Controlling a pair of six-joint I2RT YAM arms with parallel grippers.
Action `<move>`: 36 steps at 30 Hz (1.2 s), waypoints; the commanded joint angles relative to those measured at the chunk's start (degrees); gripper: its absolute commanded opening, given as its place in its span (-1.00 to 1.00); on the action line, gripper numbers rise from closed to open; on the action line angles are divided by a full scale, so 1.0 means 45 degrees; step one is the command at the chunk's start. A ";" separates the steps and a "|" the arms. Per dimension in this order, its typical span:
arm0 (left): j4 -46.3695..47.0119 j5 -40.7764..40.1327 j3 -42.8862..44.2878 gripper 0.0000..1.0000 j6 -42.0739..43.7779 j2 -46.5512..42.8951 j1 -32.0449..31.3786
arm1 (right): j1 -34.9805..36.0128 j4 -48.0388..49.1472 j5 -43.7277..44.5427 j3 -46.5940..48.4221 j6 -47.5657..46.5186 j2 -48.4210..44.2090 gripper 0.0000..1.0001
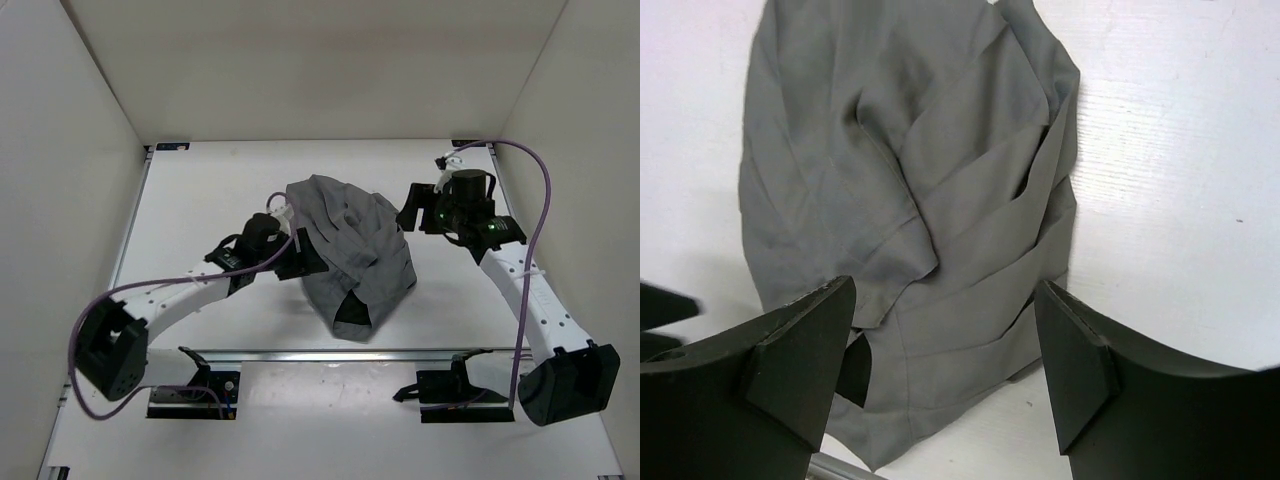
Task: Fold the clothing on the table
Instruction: Flatten the skirt out
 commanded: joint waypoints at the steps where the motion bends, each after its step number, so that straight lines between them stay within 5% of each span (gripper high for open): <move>1: 0.1453 0.0238 0.0917 0.47 -0.1717 0.1362 -0.0795 | -0.0240 0.1098 -0.0828 -0.0222 0.0186 -0.0685 0.39; 15: 0.1554 -0.1072 0.3749 0.51 -0.2736 0.5798 -0.1988 | 0.0033 0.1490 -0.1337 -0.0846 -0.0009 -0.1545 0.43; 23: 0.1240 -0.1169 0.3478 0.45 -0.2795 0.6133 -0.1951 | 0.0111 0.1313 -0.1122 -0.0788 -0.0088 -0.1974 0.44; 30: 0.1281 -0.0721 0.3711 0.03 -0.2815 0.7010 -0.2028 | -0.0065 0.1352 -0.1473 -0.0828 -0.0030 -0.2110 0.44; 36: 0.1241 -0.0680 0.3829 0.23 -0.2951 0.7772 -0.1989 | -0.0337 0.1332 -0.1531 -0.1042 -0.0069 -0.2346 0.44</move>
